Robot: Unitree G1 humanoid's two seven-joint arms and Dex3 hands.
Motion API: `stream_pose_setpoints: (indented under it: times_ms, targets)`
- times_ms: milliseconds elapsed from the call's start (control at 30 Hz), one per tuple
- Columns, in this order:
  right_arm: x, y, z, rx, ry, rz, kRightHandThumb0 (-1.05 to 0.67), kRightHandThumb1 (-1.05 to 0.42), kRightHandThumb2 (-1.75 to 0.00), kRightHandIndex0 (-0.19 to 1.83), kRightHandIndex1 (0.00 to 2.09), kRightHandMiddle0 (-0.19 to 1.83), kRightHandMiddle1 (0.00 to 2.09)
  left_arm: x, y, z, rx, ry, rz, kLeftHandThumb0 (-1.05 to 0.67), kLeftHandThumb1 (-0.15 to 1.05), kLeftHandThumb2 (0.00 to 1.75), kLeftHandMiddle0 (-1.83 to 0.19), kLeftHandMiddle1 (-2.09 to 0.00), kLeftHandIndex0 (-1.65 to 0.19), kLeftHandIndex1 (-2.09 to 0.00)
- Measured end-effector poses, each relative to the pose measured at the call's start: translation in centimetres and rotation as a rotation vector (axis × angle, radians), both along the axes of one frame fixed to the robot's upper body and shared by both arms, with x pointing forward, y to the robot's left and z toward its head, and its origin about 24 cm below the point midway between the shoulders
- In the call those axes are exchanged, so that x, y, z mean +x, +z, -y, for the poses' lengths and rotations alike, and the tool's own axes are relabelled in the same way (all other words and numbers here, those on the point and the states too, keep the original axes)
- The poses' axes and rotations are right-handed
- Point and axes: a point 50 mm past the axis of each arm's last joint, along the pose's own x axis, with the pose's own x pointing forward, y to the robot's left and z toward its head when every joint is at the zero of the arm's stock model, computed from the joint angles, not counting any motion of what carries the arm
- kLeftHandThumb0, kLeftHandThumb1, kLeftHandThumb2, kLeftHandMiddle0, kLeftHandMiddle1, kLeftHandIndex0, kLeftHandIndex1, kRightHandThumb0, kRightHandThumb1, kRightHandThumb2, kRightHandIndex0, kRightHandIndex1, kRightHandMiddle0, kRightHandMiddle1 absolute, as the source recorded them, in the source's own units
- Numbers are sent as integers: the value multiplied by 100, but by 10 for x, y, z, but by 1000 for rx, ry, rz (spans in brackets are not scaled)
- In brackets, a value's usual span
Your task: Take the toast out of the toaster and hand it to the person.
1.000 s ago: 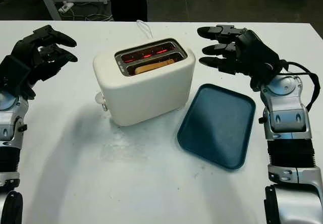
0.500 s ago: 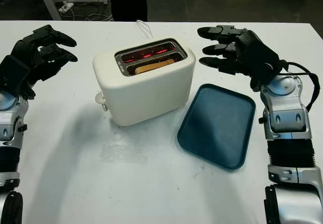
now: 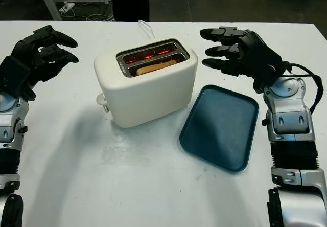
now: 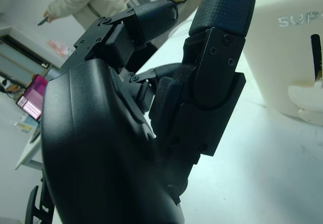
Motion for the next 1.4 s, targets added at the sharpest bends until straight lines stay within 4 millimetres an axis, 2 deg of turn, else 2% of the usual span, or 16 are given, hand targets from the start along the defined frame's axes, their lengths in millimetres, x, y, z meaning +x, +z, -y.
stream_pose_setpoints:
  times_ms: [1400]
  targets:
    - [0,0,0,-5,7,18,-30,-87,0,48,58,65,1,0,-1,-1,-1,1,-1,-105,92,12,-50,-127,-48,-118]
